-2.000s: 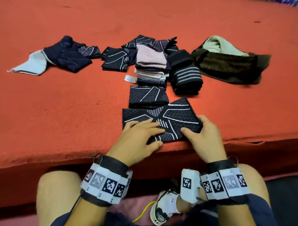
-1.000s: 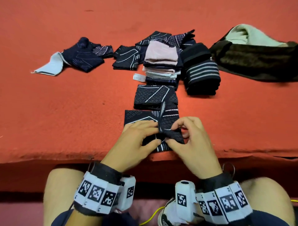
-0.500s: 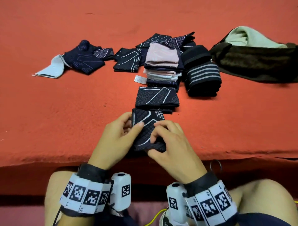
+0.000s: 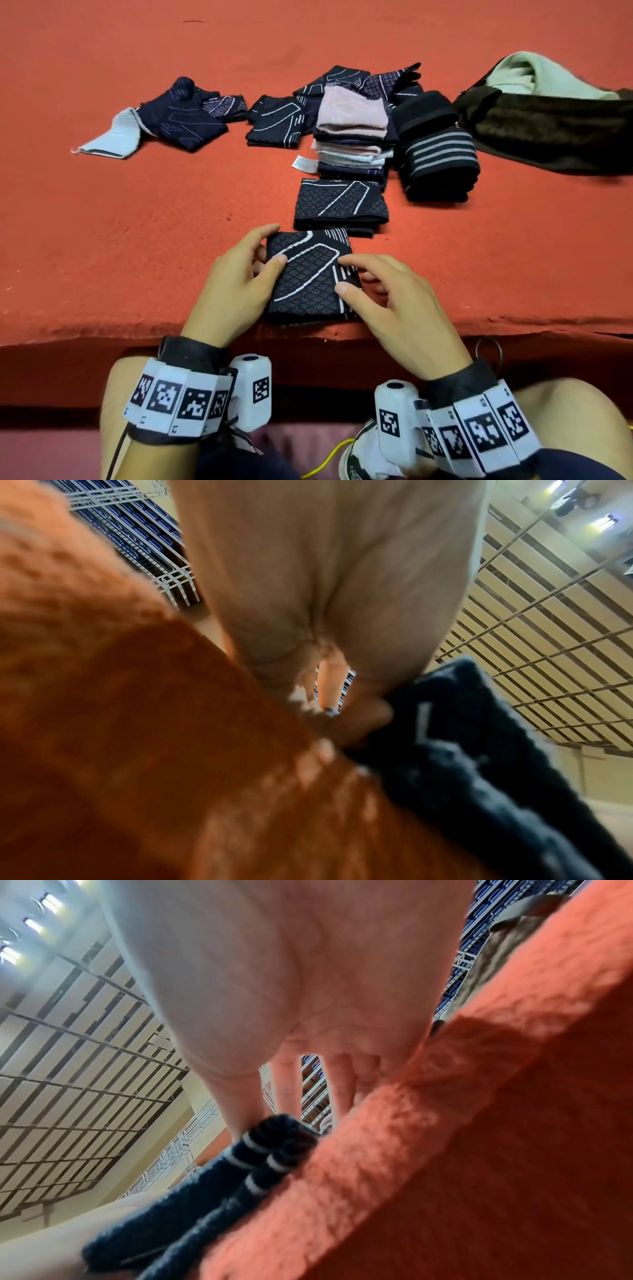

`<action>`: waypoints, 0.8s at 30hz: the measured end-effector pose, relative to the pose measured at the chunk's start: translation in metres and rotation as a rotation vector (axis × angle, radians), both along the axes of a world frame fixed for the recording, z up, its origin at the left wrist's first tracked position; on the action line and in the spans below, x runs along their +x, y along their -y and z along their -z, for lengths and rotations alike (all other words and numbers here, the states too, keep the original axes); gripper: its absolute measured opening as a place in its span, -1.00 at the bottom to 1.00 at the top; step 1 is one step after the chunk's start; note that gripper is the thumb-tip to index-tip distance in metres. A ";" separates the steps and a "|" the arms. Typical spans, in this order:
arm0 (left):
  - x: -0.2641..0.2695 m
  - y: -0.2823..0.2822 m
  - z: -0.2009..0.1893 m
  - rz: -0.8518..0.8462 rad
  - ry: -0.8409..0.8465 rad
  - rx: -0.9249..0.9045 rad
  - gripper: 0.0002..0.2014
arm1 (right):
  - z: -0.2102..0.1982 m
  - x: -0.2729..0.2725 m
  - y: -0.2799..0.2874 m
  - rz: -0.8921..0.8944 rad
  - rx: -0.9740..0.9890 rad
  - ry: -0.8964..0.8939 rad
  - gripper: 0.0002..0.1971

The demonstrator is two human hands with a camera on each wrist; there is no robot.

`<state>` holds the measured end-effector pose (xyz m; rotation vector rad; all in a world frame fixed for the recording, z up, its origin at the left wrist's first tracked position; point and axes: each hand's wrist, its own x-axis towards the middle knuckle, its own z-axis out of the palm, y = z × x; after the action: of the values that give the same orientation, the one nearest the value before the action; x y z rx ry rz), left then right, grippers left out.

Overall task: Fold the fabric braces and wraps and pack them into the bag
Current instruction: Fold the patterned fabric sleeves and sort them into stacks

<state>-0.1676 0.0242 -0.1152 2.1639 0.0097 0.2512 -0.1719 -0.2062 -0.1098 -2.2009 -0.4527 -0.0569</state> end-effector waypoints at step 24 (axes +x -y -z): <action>-0.013 0.011 -0.028 0.188 -0.157 -0.206 -0.33 | -0.035 0.014 -0.007 0.044 0.220 -0.117 -0.70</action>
<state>-0.1803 0.0136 -0.0876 1.9589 -0.0756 -0.0273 -0.1581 -0.1996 -0.0749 -1.9858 -0.3167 -0.0010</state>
